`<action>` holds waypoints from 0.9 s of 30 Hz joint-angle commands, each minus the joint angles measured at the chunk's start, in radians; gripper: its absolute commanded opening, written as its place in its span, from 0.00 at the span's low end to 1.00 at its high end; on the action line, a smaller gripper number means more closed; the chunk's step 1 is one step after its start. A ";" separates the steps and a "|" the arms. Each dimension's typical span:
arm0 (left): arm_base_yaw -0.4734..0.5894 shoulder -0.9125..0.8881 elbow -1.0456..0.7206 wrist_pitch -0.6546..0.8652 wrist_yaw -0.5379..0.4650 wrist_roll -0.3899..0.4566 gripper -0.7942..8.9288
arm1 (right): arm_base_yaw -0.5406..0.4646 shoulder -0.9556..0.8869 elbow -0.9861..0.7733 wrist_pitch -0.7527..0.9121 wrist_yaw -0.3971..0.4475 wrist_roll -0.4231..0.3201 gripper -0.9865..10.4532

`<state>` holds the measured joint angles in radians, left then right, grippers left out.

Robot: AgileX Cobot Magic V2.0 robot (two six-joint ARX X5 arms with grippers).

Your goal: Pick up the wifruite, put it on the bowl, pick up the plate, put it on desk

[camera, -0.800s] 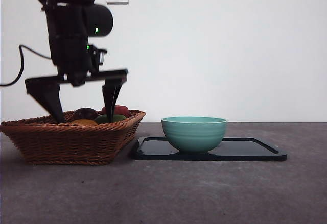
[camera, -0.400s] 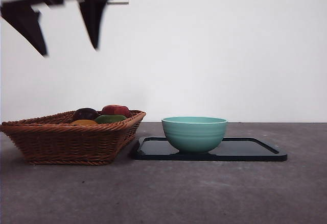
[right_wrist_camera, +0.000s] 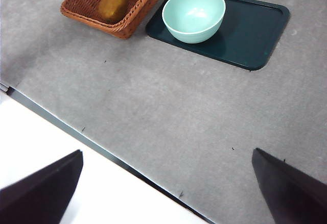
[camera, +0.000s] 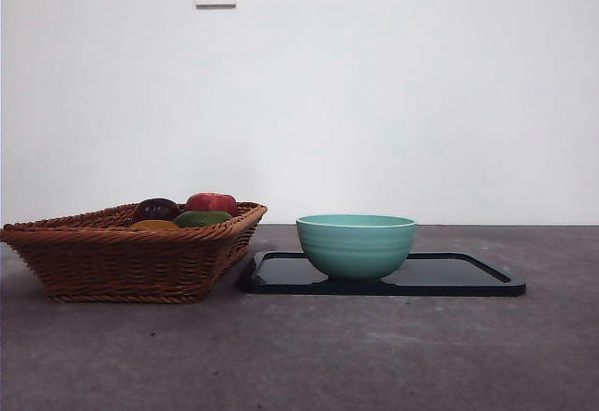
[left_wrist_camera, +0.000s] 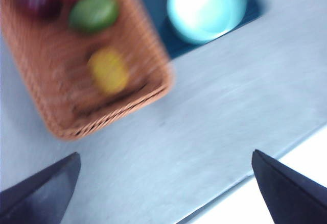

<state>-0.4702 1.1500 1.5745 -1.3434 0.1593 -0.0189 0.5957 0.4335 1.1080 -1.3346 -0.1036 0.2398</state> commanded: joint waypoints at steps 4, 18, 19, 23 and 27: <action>-0.015 -0.170 0.021 -0.026 0.012 0.042 0.75 | 0.007 0.001 0.009 0.018 -0.001 0.046 0.60; -0.041 -0.505 -0.037 -0.056 0.182 0.041 0.75 | 0.007 0.001 0.009 0.094 -0.001 0.093 0.60; -0.045 -0.523 -0.050 -0.056 0.182 0.042 0.75 | 0.007 0.002 0.010 0.104 -0.002 0.106 0.60; -0.057 -0.591 -0.118 -0.056 0.182 0.041 0.75 | 0.007 0.003 0.010 0.137 -0.003 0.153 0.60; -0.079 -0.637 -0.181 -0.050 0.182 0.044 0.75 | 0.007 0.016 0.010 0.137 0.003 0.185 0.60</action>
<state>-0.5396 0.5129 1.3884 -1.4033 0.3397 0.0113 0.5957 0.4362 1.1076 -1.2076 -0.1040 0.3908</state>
